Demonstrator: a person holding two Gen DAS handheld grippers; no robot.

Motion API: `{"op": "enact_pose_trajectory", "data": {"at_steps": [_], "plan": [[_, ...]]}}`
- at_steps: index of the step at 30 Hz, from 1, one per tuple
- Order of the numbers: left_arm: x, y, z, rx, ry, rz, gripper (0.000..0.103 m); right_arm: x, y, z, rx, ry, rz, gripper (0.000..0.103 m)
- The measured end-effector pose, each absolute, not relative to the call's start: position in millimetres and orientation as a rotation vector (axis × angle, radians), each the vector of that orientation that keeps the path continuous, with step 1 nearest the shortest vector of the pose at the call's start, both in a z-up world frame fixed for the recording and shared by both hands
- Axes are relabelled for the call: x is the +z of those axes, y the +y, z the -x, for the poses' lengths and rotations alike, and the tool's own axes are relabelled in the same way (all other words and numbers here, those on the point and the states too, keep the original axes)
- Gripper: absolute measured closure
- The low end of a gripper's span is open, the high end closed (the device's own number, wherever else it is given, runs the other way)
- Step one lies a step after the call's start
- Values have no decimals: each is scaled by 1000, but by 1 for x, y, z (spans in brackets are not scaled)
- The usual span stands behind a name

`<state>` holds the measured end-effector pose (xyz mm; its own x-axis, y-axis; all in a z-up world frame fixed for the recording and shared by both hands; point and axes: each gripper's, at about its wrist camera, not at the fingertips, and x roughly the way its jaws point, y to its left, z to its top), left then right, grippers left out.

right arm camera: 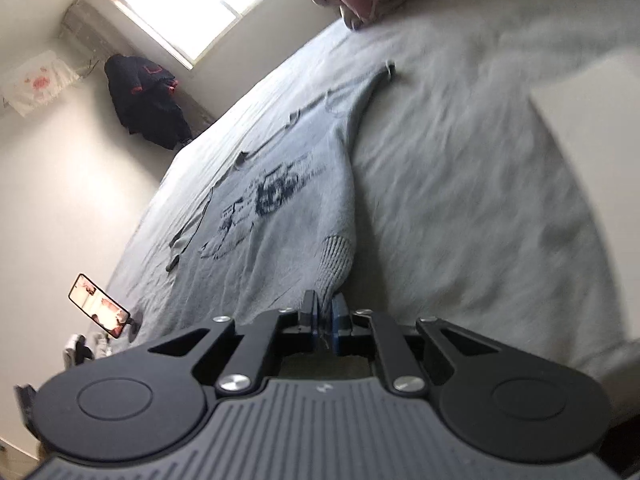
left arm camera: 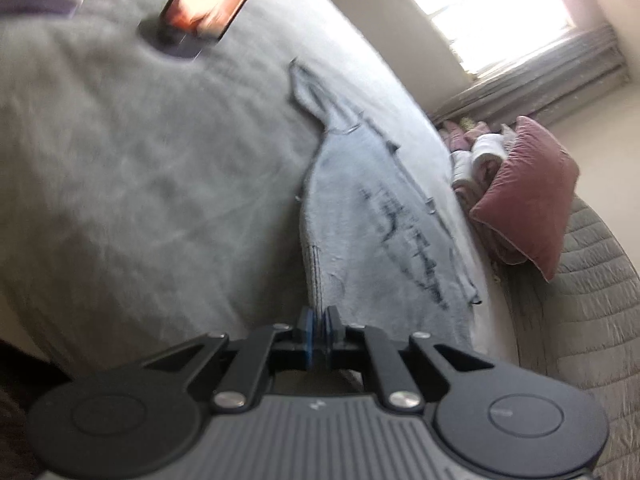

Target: Fold clothes

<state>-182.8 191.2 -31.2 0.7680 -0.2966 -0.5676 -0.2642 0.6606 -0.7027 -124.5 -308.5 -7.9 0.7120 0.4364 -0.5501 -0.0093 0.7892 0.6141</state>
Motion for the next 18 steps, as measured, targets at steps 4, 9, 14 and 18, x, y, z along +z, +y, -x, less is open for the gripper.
{"op": "enact_pose_trajectory", "data": {"at_steps": [4, 9, 14, 18], "plan": [[-17, 193, 189, -17, 692, 822, 98, 11, -306, 132, 260, 737, -550, 94], [-34, 193, 187, 27, 769, 756, 98, -7, -297, 131, 237, 809, -451, 94], [-66, 190, 179, 72, 859, 707, 97, -42, -296, 125, 179, 919, -396, 94], [-67, 195, 179, 55, 877, 693, 91, -54, -297, 125, 182, 959, -388, 92]]}}
